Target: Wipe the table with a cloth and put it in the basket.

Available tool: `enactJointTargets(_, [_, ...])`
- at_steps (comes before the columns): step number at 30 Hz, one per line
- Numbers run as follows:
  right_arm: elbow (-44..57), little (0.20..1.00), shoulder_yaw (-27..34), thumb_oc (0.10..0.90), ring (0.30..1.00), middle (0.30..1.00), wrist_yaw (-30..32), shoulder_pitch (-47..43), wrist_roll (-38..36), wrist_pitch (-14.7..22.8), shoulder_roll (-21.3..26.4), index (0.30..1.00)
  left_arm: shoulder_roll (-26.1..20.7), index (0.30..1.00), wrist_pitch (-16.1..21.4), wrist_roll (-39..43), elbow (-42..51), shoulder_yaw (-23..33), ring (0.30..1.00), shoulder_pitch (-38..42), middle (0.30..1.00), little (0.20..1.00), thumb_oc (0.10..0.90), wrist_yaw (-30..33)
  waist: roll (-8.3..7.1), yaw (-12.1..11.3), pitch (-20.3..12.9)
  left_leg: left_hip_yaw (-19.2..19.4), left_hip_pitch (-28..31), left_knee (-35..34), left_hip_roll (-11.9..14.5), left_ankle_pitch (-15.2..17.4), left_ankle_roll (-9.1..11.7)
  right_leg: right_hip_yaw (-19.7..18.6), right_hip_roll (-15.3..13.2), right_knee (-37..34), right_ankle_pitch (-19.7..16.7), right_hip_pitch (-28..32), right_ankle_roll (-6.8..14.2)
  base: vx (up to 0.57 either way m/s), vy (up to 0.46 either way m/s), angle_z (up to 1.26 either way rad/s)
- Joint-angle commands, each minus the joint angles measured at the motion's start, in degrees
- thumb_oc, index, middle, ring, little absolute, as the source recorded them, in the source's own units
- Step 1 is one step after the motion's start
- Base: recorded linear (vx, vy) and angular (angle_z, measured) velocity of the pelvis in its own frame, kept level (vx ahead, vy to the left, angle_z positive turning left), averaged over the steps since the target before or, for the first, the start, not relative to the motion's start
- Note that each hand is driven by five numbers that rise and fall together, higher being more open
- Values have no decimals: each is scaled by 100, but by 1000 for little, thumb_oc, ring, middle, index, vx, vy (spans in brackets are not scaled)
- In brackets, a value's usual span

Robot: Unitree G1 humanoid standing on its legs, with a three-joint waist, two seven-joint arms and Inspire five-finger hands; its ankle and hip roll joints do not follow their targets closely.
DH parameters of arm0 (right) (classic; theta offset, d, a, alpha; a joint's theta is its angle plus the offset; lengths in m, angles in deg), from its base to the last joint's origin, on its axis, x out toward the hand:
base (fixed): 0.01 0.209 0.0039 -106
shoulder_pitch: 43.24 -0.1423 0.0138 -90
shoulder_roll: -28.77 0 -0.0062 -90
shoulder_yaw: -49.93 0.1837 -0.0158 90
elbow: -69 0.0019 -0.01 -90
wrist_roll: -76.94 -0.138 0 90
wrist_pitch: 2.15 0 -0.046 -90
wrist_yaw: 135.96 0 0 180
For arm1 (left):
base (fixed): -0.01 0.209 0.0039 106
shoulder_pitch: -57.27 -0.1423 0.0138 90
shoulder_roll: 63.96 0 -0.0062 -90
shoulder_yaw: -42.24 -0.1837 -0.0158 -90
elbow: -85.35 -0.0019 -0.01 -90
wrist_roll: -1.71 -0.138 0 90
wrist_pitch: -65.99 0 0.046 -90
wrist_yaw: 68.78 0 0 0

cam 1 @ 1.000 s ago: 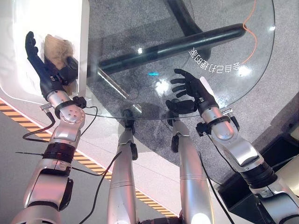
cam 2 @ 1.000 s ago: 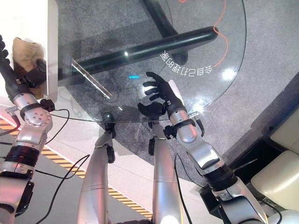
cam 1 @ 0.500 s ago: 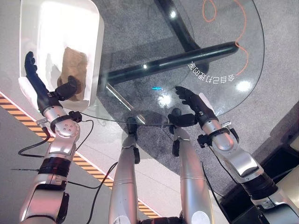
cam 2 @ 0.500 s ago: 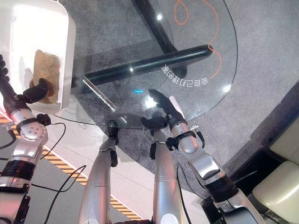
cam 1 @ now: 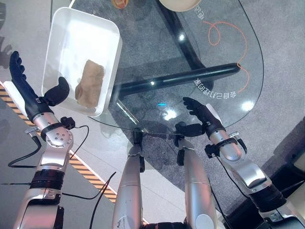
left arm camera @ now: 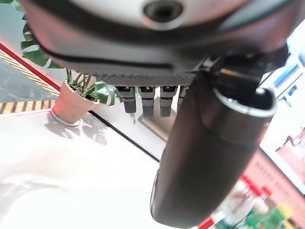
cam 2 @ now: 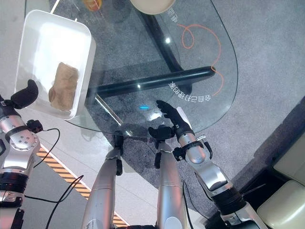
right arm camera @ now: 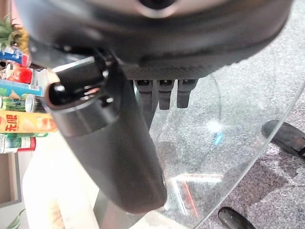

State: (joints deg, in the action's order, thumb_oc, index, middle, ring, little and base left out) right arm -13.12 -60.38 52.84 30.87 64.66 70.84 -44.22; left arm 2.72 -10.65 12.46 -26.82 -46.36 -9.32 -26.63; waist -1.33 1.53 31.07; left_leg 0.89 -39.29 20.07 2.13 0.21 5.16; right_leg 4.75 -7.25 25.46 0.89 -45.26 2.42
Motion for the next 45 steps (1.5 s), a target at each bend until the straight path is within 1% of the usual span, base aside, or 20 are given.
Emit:
enactJointTargets(1, [576,900,114,800,900,900,24,410,-130,584,-170,900,-266,900,572,117,551,569,900,-173,900,900,800,-288,156,23,-128,372,234,-181,-489,9,-423,179,491,-579,89,708,7,-35,-151,3])
enactJointTargets(6, [411,900,116,800,900,900,61,655,38,854,-283,900,130,900,532,-66,955,456,900,-708,900,900,800,-659,103,-49,-128,288,527,-404,-488,-112,-385,239,543,-714,84,1022,-4,-37,-150,4])
enactJointTargets(8, [293,900,141,800,900,900,70,845,43,1068,-330,900,356,900,485,-67,1191,355,900,-1041,900,900,800,-835,79,-96,-128,241,806,-545,-480,-125,-371,260,579,-773,151,1303,-2,-24,-190,-4])
enactJointTargets(9, [167,900,154,800,900,900,72,983,41,1275,-350,900,475,900,468,93,1263,272,900,-1257,900,900,800,-1022,54,-125,-128,196,1003,-620,-472,-152,-352,259,607,-807,177,1502,-5,-35,-203,0])
enactJointTargets(12, [-100,900,145,800,900,900,95,1116,86,1504,-420,900,704,900,406,450,1196,153,900,-1508,900,900,800,-1375,14,-174,-128,142,1366,-732,-450,-177,-319,290,622,-890,228,1895,-14,-20,-174,3])
enactJointTargets(15, [-525,900,168,800,900,900,82,1164,297,1576,-512,900,936,900,108,702,960,-39,900,-1730,900,900,800,-1772,-17,-222,-128,27,1892,-910,-418,-247,-268,318,630,-1095,215,2490,-30,-10,-180,3])
enactJointTargets(17, [-654,900,177,800,900,900,71,1218,290,1610,-531,900,1035,900,-4,793,880,-91,900,-1852,900,900,800,-1891,-24,-232,-172,-7,2057,-1005,-398,-271,-251,319,632,-1211,196,2687,-31,15,-132,1])
enactJointTargets(22, [-1135,900,229,800,900,900,30,1426,108,1729,-628,900,1277,900,-97,1101,565,-337,900,-2255,900,900,800,-2288,-28,-252,-491,-84,2393,-1248,-363,-317,-201,344,598,-1547,130,3127,-45,29,-109,0])
enactJointTargets(23, [-1552,900,258,800,900,900,69,1544,116,1780,-771,900,1467,900,-144,1547,198,-466,900,-2471,900,900,800,-2658,-28,-255,-704,-109,2617,-1387,-350,-323,-175,374,570,-1751,88,3405,-48,29,-83,2])
enactJointTargets(24, [-1658,900,262,800,900,900,63,1563,124,1801,-802,900,1532,900,-122,1562,91,-508,900,-2504,900,900,800,-2707,-29,-256,-755,-112,2677,-1422,-347,-324,-170,385,560,-1808,77,3483,-46,37,-101,4])
enactJointTargets(29, [-2545,900,283,800,900,900,80,1700,-310,1641,-1087,900,1950,900,-232,1696,-756,-828,900,-2759,900,900,800,-3064,-58,-284,-1159,-157,3097,-1653,-315,-320,-137,438,489,-2179,-14,4007,-23,45,-56,9])
enactJointTargets(30, [-2907,900,299,800,900,900,69,1731,-446,1542,-1207,900,2108,900,-319,1747,-1091,-910,900,-2801,900,900,800,-3170,-65,-295,-1336,-174,3227,-1722,-296,-318,-133,459,463,-2277,-47,4154,-15,70,-33,4])
enactJointTargets(31, [-2927,900,300,800,900,900,71,1732,-450,1529,-1215,900,2117,900,-330,1750,-1108,-914,900,-2804,900,900,800,-3179,-65,-296,-1346,-175,3237,-1727,-295,-318,-133,461,462,-2285,-49,4165,-14,79,-42,4])
enactJointTargets(32, [-3161,900,296,800,900,900,152,1753,-498,1386,-1304,900,2232,900,-502,1949,-1303,-958,900,-2828,900,900,800,-3266,-67,-301,-1471,-190,3325,-1766,-285,-311,-136,463,445,-2341,-73,4251,-10,67,-38,4])
enactJointTargets(37, [-4629,900,328,800,900,900,186,1780,-775,1274,-1626,900,2644,900,-540,2186,-2392,-941,900,-2809,900,900,800,-3458,-57,-348,-2011,-211,3703,-1953,-228,-255,-158,484,406,-2612,-151,4633,38,111,-34,0])
enactJointTargets(39, [-4924,900,345,800,900,900,126,1757,-823,1190,-1674,900,2682,900,-509,2099,-2574,-942,900,-2767,900,900,800,-3414,-52,-353,-2070,-214,3771,-1999,-216,-248,-160,490,401,-2664,-164,4695,45,36,-14,0])
enactJointTargets(40, [-5473,900,354,800,900,900,-48,1729,-790,1380,-1779,900,2728,900,-333,1889,-2948,-967,900,-2690,900,900,800,-3472,-38,-347,-2163,-199,3849,-2048,-200,-234,-167,482,396,-2715,-178,4758,59,0,0,0])
enactJointTargets(41, [-5479,900,354,800,900,900,-49,1724,-790,1385,-1780,900,2729,900,-329,1889,-2954,-967,900,-2686,900,900,800,-3473,-38,-348,-2159,-198,3854,-2051,-199,-234,-167,481,397,-2717,-179,4762,59,73,-11,-2])
enactJointTargets(43, [-6190,900,374,800,900,900,-221,1683,-725,1461,-1889,900,2759,900,-382,1847,-3390,-1121,900,-2576,900,900,800,-3893,-4,-320,-2311,-145,3988,-2124,-167,-203,-181,461,394,-2786,-183,4868,76,69,-1,-3])
enactJointTargets(45, [-6339,900,390,800,900,900,-272,1670,-717,1355,-1920,900,2788,900,-411,1731,-3516,-1144,900,-2549,900,900,800,-3945,11,-306,-2351,-110,4032,-2148,-150,-190,-190,456,393,-2795,-184,4897,84,32,10,-7])
